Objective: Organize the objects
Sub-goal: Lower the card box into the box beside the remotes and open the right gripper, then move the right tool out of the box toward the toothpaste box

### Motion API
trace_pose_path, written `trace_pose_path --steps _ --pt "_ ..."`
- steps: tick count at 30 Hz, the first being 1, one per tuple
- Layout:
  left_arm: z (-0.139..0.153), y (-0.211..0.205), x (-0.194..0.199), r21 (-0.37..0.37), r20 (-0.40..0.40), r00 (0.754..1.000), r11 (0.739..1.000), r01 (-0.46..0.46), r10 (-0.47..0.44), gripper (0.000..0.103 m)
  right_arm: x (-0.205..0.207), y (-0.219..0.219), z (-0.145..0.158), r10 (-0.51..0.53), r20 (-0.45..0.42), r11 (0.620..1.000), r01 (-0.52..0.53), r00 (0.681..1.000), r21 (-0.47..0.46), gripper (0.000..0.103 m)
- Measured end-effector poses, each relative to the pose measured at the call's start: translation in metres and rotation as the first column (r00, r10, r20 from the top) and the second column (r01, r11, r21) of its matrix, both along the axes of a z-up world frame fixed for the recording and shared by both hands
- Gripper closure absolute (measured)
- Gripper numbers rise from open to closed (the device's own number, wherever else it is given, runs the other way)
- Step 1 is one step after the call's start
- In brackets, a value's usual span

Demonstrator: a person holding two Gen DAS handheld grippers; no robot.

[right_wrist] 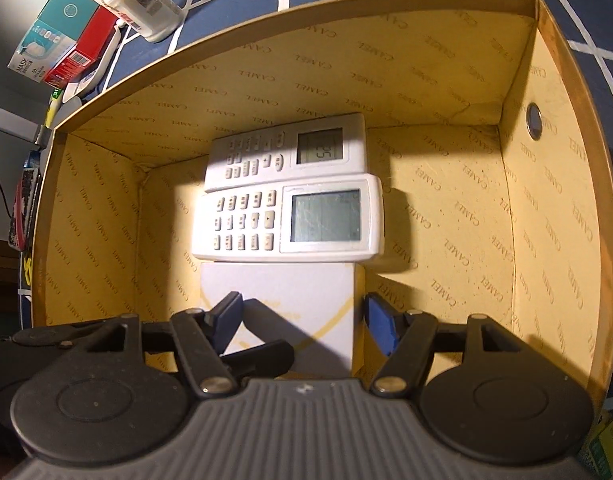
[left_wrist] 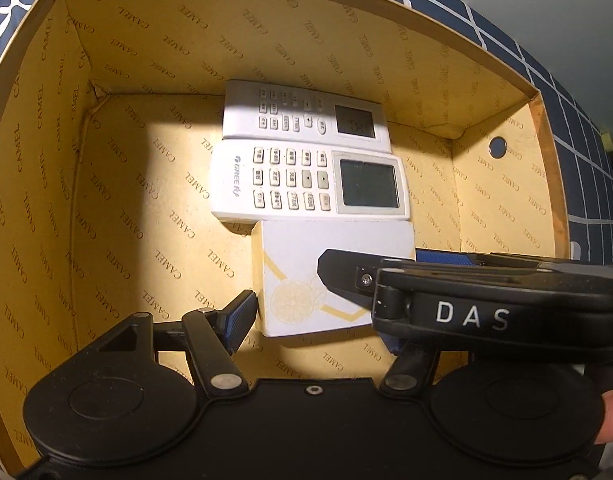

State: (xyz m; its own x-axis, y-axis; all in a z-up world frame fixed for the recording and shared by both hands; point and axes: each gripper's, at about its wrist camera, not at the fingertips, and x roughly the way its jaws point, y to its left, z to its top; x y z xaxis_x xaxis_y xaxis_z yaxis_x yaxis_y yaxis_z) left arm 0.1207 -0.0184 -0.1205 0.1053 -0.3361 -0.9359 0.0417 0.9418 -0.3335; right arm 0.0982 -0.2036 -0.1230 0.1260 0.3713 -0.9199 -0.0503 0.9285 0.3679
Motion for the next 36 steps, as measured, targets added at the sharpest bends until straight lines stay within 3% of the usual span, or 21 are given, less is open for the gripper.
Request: trace_pose_path --steps 19,25,36 --pt "0.016 -0.003 -0.007 0.068 0.04 0.999 0.998 0.0 -0.003 0.037 -0.003 0.0 0.011 0.01 0.025 1.0 -0.009 1.0 -0.01 0.035" --pt "0.034 -0.009 -0.019 0.095 0.071 0.997 0.995 -0.004 -0.003 0.03 -0.012 -0.006 0.034 0.0 0.086 1.0 0.001 0.996 -0.013 0.032" --pt "0.078 -0.04 -0.045 0.123 0.164 0.986 0.992 0.01 -0.03 0.017 -0.038 -0.045 0.093 -0.064 0.213 0.998 0.068 0.975 -0.013 0.012"
